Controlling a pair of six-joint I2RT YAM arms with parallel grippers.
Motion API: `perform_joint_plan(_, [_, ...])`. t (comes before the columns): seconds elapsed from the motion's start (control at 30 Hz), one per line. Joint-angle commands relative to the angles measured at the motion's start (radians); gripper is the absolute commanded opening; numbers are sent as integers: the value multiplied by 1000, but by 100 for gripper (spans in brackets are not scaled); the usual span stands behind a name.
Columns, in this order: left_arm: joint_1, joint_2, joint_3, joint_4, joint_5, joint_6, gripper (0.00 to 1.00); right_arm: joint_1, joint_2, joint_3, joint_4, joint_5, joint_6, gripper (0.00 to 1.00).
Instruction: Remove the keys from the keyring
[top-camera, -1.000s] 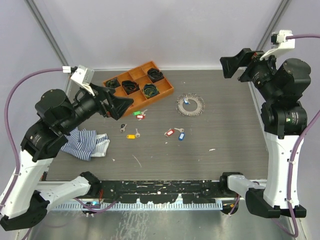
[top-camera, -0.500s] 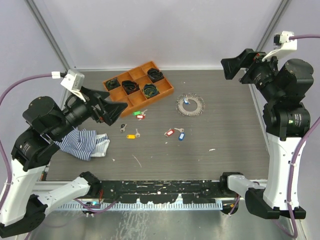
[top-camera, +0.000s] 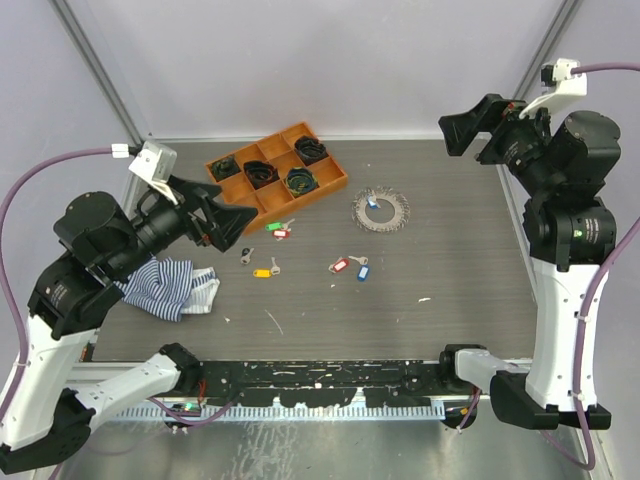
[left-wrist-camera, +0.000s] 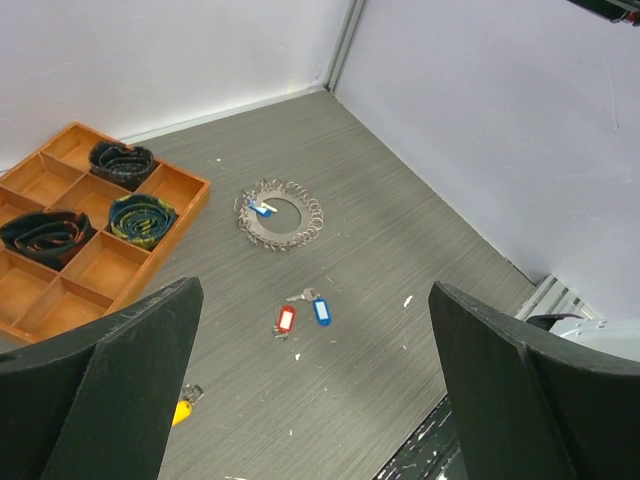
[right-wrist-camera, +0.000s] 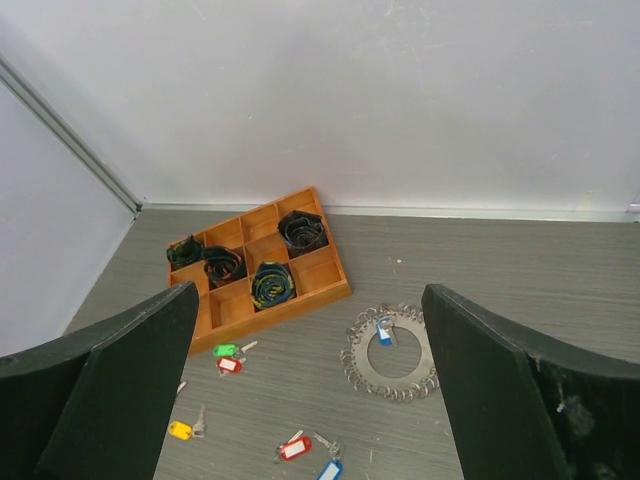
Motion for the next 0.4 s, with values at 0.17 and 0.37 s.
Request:
perform_joint_plan(0.17, [4,7,-14,51,6,22,98,-5,11,38,40,-21,-2,100])
perform_joint_plan(0.37, [4,-8,-27,54,8,17,98,-11,-3,24,46,-18,-14,100])
